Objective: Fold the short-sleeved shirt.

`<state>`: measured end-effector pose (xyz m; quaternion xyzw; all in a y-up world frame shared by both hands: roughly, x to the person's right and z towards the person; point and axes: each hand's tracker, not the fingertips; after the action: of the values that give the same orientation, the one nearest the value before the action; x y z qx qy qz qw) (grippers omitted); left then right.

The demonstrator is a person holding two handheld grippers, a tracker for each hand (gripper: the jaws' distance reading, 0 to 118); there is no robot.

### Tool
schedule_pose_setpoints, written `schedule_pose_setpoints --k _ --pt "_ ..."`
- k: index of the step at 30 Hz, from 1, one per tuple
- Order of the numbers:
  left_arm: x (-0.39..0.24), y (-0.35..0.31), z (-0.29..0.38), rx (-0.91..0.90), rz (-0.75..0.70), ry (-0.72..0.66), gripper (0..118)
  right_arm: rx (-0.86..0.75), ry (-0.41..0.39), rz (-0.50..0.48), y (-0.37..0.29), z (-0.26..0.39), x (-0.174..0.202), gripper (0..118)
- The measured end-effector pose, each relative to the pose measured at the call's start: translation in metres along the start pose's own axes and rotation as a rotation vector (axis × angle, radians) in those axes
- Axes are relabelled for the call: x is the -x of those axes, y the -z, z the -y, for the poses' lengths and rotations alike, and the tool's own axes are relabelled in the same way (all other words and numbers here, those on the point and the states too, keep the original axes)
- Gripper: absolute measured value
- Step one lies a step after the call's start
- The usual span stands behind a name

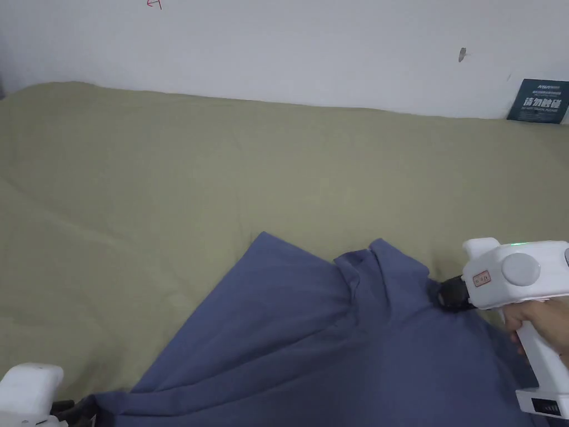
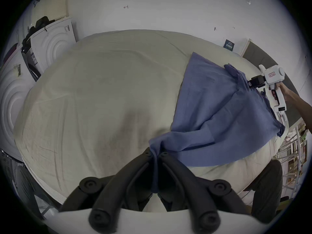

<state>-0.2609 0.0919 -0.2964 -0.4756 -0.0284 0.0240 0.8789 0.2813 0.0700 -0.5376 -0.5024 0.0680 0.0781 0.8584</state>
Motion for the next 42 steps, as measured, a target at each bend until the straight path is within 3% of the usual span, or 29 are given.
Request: schedule_pose_setpoints --k 1,2,4,6,11,14,16,20,25,27,35,42 --pt "-0.001 -0.001 -0.001 0.004 -0.002 -0.004 2 -0.021 -0.045 0.016 -0.006 0.001 0.006 0" --pt "0.001 -0.002 0.000 0.004 0.001 -0.007 2 -0.050 -0.049 0.046 -0.017 0.003 0.012 0" --pt "0.001 -0.008 -0.002 -0.002 -0.001 -0.013 2 -0.045 -0.051 0.008 -0.041 0.005 0.020 0" --pt "0.003 -0.019 -0.005 -0.030 0.003 -0.031 2 -0.120 -0.085 0.054 -0.072 0.007 0.025 0" --pt "-0.003 -0.062 -0.031 -0.121 0.033 -0.045 2 -0.263 -0.059 0.043 -0.156 -0.003 0.009 0" --pt "-0.014 -0.092 -0.053 -0.200 -0.008 -0.031 2 -0.370 -0.071 0.087 -0.217 -0.003 0.005 0" --pt "-0.024 -0.111 -0.070 -0.252 -0.052 -0.016 2 -0.433 -0.031 0.101 -0.261 -0.004 -0.002 0" --pt "-0.036 -0.153 -0.114 -0.348 -0.065 0.033 2 -0.537 -0.055 0.158 -0.334 -0.008 -0.015 0" --pt "-0.052 -0.200 -0.175 -0.433 -0.060 0.047 2 -0.685 0.054 0.235 -0.409 -0.011 -0.029 0" --pt "-0.059 -0.215 -0.200 -0.466 -0.084 0.059 2 -0.707 0.059 0.263 -0.432 -0.012 -0.031 0" --pt "-0.067 -0.248 -0.288 -0.524 -0.125 0.019 2 -0.812 0.163 0.272 -0.472 -0.038 -0.044 0" --pt "-0.078 -0.256 -0.335 -0.542 -0.202 0.027 2 -0.837 0.196 0.268 -0.460 -0.096 -0.054 0"
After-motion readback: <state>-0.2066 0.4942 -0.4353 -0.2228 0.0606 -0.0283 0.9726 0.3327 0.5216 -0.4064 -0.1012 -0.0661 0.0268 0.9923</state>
